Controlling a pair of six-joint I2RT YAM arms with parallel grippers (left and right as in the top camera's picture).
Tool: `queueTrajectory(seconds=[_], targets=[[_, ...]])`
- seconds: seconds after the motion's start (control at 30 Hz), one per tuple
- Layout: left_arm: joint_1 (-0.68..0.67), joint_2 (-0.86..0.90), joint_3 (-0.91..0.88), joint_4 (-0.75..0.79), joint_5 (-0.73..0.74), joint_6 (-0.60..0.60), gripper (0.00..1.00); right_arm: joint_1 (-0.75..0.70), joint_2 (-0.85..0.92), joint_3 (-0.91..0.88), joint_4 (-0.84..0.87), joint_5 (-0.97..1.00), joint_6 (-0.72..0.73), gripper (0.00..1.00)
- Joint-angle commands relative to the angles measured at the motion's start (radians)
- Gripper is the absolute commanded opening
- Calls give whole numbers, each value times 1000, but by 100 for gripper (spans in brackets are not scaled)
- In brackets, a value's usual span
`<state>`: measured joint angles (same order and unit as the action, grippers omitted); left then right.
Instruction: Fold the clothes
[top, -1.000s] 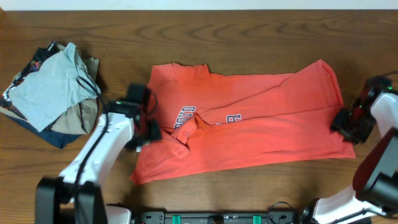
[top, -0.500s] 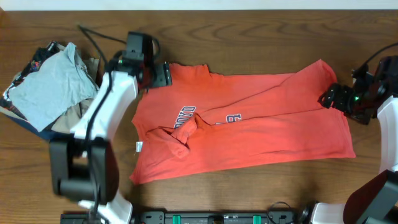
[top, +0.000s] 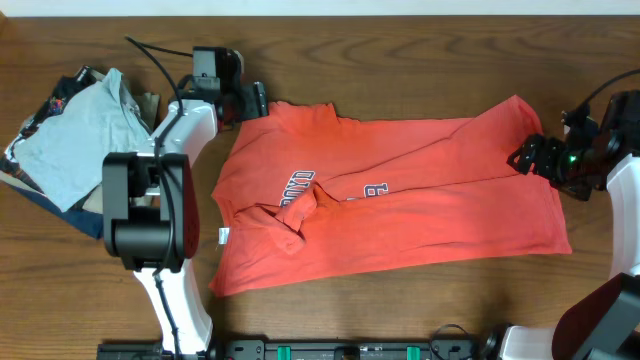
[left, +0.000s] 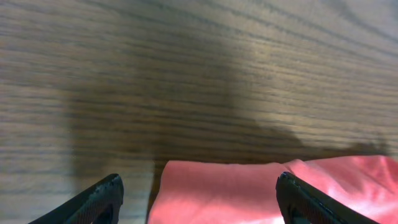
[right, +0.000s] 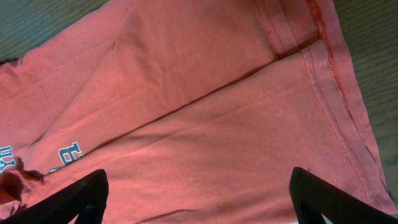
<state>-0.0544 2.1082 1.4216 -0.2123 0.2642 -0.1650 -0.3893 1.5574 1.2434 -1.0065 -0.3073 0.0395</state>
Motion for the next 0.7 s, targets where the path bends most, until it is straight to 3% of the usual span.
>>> queueTrajectory(seconds=[0.0, 0.1, 0.17, 0.23, 0.33, 0.37, 0.67], targets=[[-3, 44, 21, 5, 14, 18, 80, 5, -14, 6, 0, -14, -19, 91], [-10, 68, 21, 1, 43, 18, 78, 5, -14, 6, 5, -15, -19, 89], [-19, 76, 21, 2, 42, 18, 66, 5, -14, 6, 10, -14, -19, 88], [-24, 76, 21, 3, 43, 18, 52, 5, -14, 6, 13, -10, -19, 86], [-27, 73, 21, -4, 53, 18, 15, 5, -14, 5, 27, 17, -18, 85], [-27, 72, 21, -9, 71, 18, 9, 5, -14, 5, 33, 24, -18, 85], [-26, -4, 21, -125, 117, -23, 6, 6, 2, 5, 157, 31, -18, 80]])
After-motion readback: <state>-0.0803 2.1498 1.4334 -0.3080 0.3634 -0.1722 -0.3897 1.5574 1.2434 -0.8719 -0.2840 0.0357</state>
